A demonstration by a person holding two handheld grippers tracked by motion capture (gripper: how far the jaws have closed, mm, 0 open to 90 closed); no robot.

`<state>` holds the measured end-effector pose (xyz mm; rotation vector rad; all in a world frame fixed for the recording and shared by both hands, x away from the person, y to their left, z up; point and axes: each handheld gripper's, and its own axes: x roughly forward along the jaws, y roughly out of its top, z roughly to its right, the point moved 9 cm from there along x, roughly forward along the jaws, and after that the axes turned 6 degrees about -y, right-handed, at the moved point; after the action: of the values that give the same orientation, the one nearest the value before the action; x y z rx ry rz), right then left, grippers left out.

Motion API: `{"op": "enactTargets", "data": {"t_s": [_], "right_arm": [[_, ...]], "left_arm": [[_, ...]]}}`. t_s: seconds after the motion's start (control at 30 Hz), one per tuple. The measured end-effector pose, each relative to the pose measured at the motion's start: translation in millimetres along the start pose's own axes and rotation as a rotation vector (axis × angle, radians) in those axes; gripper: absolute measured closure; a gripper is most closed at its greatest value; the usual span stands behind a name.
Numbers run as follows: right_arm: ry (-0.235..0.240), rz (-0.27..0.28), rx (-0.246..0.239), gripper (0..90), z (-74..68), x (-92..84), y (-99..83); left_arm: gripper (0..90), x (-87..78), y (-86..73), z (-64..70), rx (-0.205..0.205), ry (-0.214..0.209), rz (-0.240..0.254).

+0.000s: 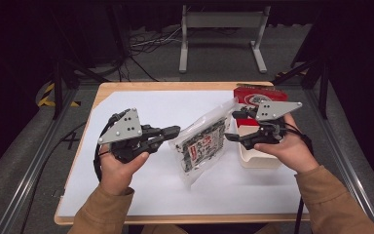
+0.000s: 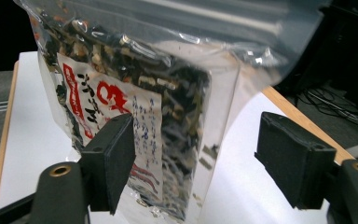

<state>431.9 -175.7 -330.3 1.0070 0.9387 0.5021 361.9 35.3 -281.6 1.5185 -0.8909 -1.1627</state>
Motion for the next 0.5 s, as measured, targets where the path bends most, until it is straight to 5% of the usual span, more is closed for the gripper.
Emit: {"op": "enactTargets", "data": {"t_s": [0.5], "right_arm": [[0.098, -0.001, -0.033, 29.8, -6.6, 12.3, 6.8]], "left_arm": [[90.0, 0.9, 0.1, 4.0, -0.006, -0.03, 0.009]]}}
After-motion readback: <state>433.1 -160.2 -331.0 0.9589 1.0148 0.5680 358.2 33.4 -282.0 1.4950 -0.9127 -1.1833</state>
